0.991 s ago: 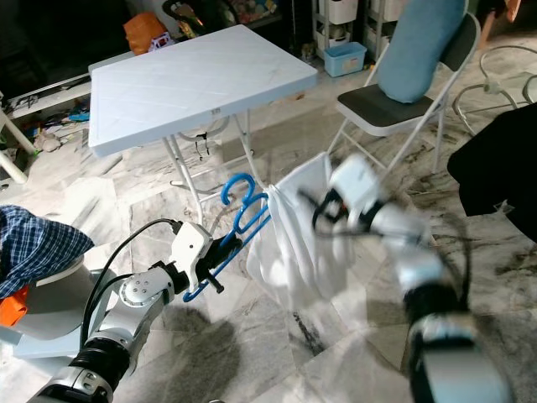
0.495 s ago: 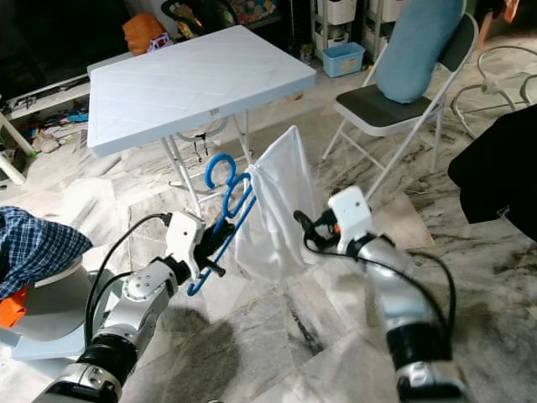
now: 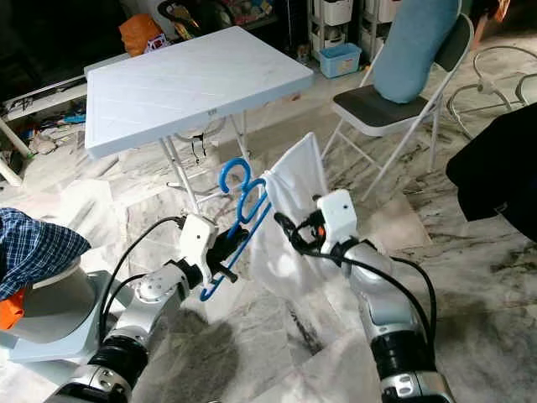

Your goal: Hang hanger

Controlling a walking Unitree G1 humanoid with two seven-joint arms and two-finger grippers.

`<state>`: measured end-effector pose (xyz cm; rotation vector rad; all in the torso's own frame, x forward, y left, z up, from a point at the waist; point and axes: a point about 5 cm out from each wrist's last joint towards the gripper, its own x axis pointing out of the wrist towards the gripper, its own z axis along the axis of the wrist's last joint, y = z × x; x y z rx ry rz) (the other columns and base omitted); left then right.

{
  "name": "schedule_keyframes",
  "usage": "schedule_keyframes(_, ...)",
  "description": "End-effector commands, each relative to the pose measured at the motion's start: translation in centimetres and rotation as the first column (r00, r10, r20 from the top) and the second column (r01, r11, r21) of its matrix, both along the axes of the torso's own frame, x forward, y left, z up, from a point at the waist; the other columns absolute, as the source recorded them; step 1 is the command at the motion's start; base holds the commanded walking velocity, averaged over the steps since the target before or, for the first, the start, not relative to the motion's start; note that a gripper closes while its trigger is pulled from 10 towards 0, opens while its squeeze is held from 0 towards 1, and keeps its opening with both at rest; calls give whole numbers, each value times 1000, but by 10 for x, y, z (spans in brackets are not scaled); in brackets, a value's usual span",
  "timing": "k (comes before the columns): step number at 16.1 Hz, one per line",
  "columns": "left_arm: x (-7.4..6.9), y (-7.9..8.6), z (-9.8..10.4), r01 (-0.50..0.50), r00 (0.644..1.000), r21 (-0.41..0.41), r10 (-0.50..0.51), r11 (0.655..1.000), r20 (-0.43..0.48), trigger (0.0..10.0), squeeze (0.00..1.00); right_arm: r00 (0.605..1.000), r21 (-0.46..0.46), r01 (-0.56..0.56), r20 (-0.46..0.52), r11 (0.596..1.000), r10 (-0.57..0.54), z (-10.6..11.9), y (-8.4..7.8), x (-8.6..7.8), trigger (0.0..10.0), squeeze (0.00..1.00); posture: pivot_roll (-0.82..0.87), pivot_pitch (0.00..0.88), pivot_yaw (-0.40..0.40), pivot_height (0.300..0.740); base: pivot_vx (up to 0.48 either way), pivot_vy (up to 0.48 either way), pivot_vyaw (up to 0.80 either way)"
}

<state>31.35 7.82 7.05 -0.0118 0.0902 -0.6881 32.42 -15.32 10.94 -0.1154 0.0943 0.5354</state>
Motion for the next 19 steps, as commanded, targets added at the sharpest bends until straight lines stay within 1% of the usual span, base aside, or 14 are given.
schedule_keyframes(1,3,-1,13,16,998,-14,-15,1000,59,0,0,998,-16,-57,-8,998,57,-1,11,-4,10000,0,-189,0,144,740,0,0,0)
schedule_keyframes(3,1,-7,14,48,997,-22,-46,999,59,0,0,999,-52,-39,-12,998,39,-4,11,-3,10000,0,-190,0,143,740,0,0,0)
schedule_keyframes(4,-1,-10,14,68,996,-26,-67,997,60,0,0,1000,-58,-15,5,998,15,-3,11,0,10000,0,-190,0,143,740,0,0,0)
schedule_keyframes(5,-3,-11,14,83,995,-32,-81,996,62,0,0,1000,-75,16,27,997,-14,-2,10,3,10000,0,-190,0,143,740,0,0,0)
schedule_keyframes(6,-4,-12,15,89,994,-36,-86,995,67,0,0,995,-119,90,43,989,-85,-2,4,10,10000,0,-190,0,144,740,0,0,0)
schedule_keyframes(8,-4,-11,15,77,995,-30,-75,997,72,0,0,988,-151,150,66,977,-142,-1,-2,15,10000,0,-186,0,140,740,0,0,0)
schedule_keyframes(9,-4,-10,15,74,995,-28,-72,997,74,0,0,980,-177,191,95,965,-176,1,-6,17,8706,0,-184,0,140,740,0,0,0)
schedule_keyframes(10,-5,-9,15,80,994,-38,-77,996,72,0,0,970,-171,239,86,956,-227,0,-15,21,0,0,-184,0,140,740,0,0,0)
schedule_keyframes(13,-8,-12,16,110,991,-41,-107,993,78,0,0,967,-166,249,101,954,-234,2,-16,24,0,0,-182,0,137,740,0,0,0)
schedule_keyframes(15,-10,-17,18,138,987,-51,-134,989,89,0,0,963,-144,265,96,953,-253,1,-17,26,0,0,-183,0,134,740,0,0,0)
schedule_keyframes(19,-15,-23,18,191,978,-50,-186,980,95,0,0,969,-124,239,96,963,-229,2,-12,28,0,0,-183,0,130,740,0,0,0)
